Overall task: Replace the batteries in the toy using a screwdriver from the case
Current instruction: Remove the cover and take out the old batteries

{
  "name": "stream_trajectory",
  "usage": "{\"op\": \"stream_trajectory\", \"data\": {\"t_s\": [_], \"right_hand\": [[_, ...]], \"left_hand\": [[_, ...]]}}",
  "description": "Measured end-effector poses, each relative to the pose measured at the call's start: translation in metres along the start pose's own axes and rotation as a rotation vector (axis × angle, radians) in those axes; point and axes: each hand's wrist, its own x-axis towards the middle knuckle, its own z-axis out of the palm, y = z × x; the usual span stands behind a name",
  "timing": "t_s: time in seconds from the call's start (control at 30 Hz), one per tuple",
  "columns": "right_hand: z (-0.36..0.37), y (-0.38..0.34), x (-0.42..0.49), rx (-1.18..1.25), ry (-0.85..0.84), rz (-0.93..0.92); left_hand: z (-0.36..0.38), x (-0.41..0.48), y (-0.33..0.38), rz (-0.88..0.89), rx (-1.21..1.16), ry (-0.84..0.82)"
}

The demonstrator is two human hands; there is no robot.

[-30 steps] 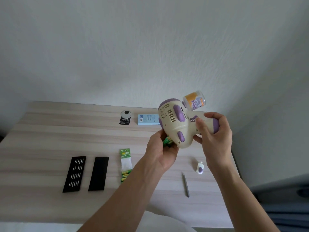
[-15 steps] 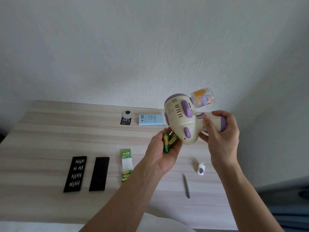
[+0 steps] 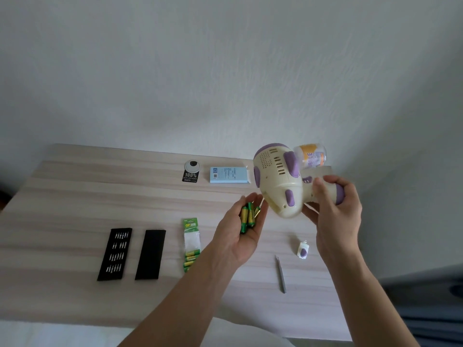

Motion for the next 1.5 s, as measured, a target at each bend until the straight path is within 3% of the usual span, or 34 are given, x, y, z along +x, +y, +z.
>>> {"op": "stream_trajectory", "data": {"t_s": [0.57, 1.5], "right_hand": [[-0.014, 0.191, 0.000, 0.091, 0.062, 0.631], [-0.034, 0.208, 0.020, 0.041, -0.002, 0.780]], "left_hand": [[-0.108, 0.013, 0.031, 0.074, -0.045, 0.193], [-0.099, 0.031, 0.020, 0.078, -0.020, 0.212]]}}
